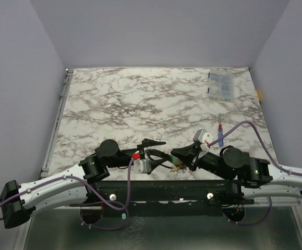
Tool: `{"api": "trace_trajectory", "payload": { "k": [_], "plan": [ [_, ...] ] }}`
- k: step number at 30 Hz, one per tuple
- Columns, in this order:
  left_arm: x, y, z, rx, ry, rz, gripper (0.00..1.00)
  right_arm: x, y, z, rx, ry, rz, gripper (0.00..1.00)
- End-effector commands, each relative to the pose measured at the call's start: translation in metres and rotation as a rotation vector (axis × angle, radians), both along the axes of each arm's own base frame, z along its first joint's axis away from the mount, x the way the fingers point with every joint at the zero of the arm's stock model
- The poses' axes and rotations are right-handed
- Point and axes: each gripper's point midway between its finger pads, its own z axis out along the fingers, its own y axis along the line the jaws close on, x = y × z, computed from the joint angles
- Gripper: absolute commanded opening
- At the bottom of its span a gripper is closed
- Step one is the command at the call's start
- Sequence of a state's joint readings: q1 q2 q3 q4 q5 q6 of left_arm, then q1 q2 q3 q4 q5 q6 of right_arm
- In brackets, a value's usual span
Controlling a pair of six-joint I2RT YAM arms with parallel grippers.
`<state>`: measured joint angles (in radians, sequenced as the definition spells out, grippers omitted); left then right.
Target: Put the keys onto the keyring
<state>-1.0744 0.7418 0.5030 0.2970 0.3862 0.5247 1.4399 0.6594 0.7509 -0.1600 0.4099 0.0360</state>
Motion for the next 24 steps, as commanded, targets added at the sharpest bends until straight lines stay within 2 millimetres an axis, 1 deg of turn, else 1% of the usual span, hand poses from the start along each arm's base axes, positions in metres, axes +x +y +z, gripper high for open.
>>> {"api": "trace_trajectory", "payload": {
  "k": [1,4,8,14,18,20,24],
  "plan": [
    [-0.019,-0.008,-0.013,0.042,0.062,-0.119,0.64,-0.007,0.005,0.022,0.038,-0.027,0.053,0.01],
    [-0.021,-0.010,-0.014,0.046,0.076,-0.136,0.65,-0.011,0.008,0.020,0.008,-0.054,0.085,0.01],
    [-0.026,-0.007,-0.006,0.023,0.071,-0.159,0.65,-0.020,0.008,0.017,-0.050,-0.079,0.156,0.01],
    [-0.038,-0.004,-0.001,0.011,0.075,-0.227,0.59,-0.035,0.002,0.013,-0.150,-0.146,0.274,0.01],
    [-0.045,-0.003,0.003,0.009,0.086,-0.279,0.57,-0.051,0.001,0.008,-0.181,-0.196,0.388,0.01],
    [-0.048,-0.005,0.002,0.015,0.099,-0.304,0.57,-0.057,0.001,0.005,-0.186,-0.225,0.428,0.01],
    [-0.056,-0.011,-0.006,0.045,0.145,-0.368,0.58,-0.056,0.007,0.006,-0.175,-0.274,0.437,0.01]
  ]
}}
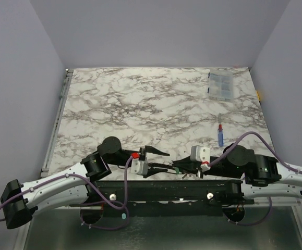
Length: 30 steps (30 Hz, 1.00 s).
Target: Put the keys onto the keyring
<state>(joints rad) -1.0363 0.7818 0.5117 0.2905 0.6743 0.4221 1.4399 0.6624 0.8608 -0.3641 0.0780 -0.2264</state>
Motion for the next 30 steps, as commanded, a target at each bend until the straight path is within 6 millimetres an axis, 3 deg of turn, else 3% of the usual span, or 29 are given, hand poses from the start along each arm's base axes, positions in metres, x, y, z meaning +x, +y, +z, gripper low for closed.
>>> {"api": "trace_trajectory", "payload": {
  "k": [1,7,16,20,23,28,30],
  "plan": [
    [-0.018,-0.006,0.003,0.014,0.046,-0.129,0.58,-0.009,0.007,0.004,0.021,-0.077,0.088,0.01],
    [-0.016,-0.012,-0.007,0.046,0.082,-0.140,0.54,-0.015,0.021,0.004,0.020,-0.109,0.141,0.01],
    [-0.014,-0.012,-0.008,0.043,0.080,-0.131,0.53,-0.013,0.025,0.006,0.042,-0.127,0.135,0.01],
    [-0.020,-0.010,-0.004,0.026,0.094,-0.153,0.66,0.002,0.026,0.003,0.050,-0.143,0.053,0.01],
    [-0.020,-0.009,-0.004,0.018,0.092,-0.146,0.69,0.006,0.026,0.002,0.052,-0.154,0.036,0.01],
    [-0.014,-0.010,-0.007,0.021,0.092,-0.121,0.49,0.004,0.024,0.005,0.065,-0.152,0.042,0.01],
    [-0.014,-0.010,-0.007,0.023,0.095,-0.120,0.49,0.003,0.022,0.006,0.072,-0.150,0.045,0.01]
  ]
}}
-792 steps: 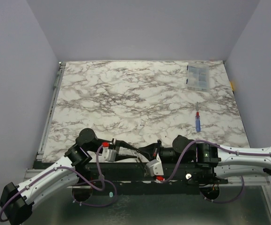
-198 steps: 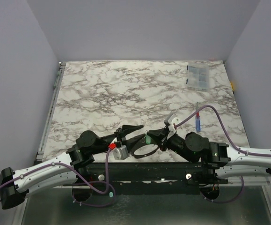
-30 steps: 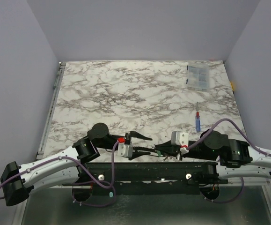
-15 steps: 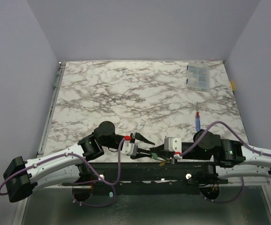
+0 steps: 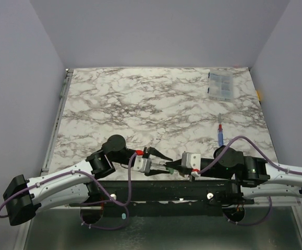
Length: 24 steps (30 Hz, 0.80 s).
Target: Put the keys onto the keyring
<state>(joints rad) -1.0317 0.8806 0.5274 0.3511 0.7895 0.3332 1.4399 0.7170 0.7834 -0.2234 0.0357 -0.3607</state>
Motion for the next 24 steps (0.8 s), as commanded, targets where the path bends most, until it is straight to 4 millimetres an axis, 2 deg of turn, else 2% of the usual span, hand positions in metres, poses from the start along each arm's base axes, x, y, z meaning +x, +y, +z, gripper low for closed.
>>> {"api": "trace_trajectory", "payload": {
  "k": [1,4,9,12,20,22,24],
  "plan": [
    [-0.001,0.001,0.002,-0.014,-0.001,-0.009,0.49,0.002,-0.001,0.022,0.091,-0.020,-0.011,0.01],
    [0.000,0.001,0.002,-0.014,-0.003,-0.004,0.46,0.001,-0.001,0.022,0.098,-0.016,-0.009,0.01],
    [0.003,0.000,0.000,-0.009,-0.006,0.003,0.16,-0.001,0.000,0.022,0.105,-0.006,0.001,0.01],
    [0.003,0.000,-0.001,-0.007,-0.005,0.008,0.02,-0.001,0.000,0.022,0.106,-0.003,0.000,0.01],
    [0.009,0.001,0.004,-0.024,-0.022,0.047,0.00,0.000,0.000,0.017,0.095,0.011,-0.012,0.02],
    [0.012,0.001,0.005,-0.029,-0.027,0.064,0.00,0.002,-0.001,0.016,0.090,0.011,-0.027,0.10],
    [0.016,0.002,0.007,-0.036,-0.033,0.089,0.00,0.005,-0.003,0.017,0.081,0.014,-0.043,0.27]
  ]
}}
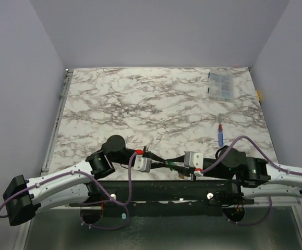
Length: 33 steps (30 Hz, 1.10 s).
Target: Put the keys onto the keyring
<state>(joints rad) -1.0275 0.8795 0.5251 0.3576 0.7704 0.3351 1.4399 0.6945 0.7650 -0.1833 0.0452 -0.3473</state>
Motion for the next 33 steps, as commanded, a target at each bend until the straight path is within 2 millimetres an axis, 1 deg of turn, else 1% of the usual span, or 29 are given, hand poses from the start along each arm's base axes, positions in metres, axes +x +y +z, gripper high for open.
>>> {"api": "trace_trajectory", "payload": {
  "k": [1,3,5,6,8,13,19,22,25,28,31,33],
  "plan": [
    [0.014,0.003,0.008,-0.036,-0.034,0.083,0.00,0.005,-0.002,0.009,0.027,0.010,-0.039,0.35],
    [0.020,0.004,0.010,-0.043,-0.043,0.118,0.00,0.008,-0.005,0.010,0.024,0.009,-0.061,0.46],
    [0.027,0.006,0.013,-0.051,-0.052,0.154,0.00,0.011,-0.008,0.013,0.030,0.003,-0.077,0.55],
    [0.030,0.006,0.014,-0.056,-0.055,0.169,0.00,0.013,-0.010,0.015,0.035,-0.003,-0.088,0.58],
    [0.035,0.007,0.017,-0.060,-0.054,0.194,0.00,0.017,-0.014,0.020,0.049,-0.015,-0.108,0.62],
    [0.044,0.010,0.021,-0.065,-0.050,0.229,0.00,0.023,-0.019,0.028,0.073,-0.040,-0.140,0.65],
    [0.067,0.020,0.030,-0.099,-0.088,0.369,0.00,0.018,-0.011,0.021,0.072,0.007,-0.121,0.65],
    [0.078,0.028,0.038,-0.133,-0.110,0.448,0.00,0.015,-0.006,0.020,0.143,0.064,-0.120,0.65],
    [0.079,0.035,0.045,-0.171,-0.150,0.473,0.00,0.016,-0.002,0.021,0.251,0.114,-0.130,0.65],
    [0.079,0.040,0.050,-0.199,-0.170,0.491,0.00,0.022,-0.002,0.019,0.356,0.166,-0.170,0.65],
    [0.078,0.042,0.051,-0.205,-0.185,0.489,0.00,0.025,0.001,0.012,0.414,0.182,-0.184,0.65],
    [0.076,0.042,0.051,-0.208,-0.189,0.479,0.00,0.031,0.002,0.007,0.435,0.182,-0.215,0.65]
  ]
}}
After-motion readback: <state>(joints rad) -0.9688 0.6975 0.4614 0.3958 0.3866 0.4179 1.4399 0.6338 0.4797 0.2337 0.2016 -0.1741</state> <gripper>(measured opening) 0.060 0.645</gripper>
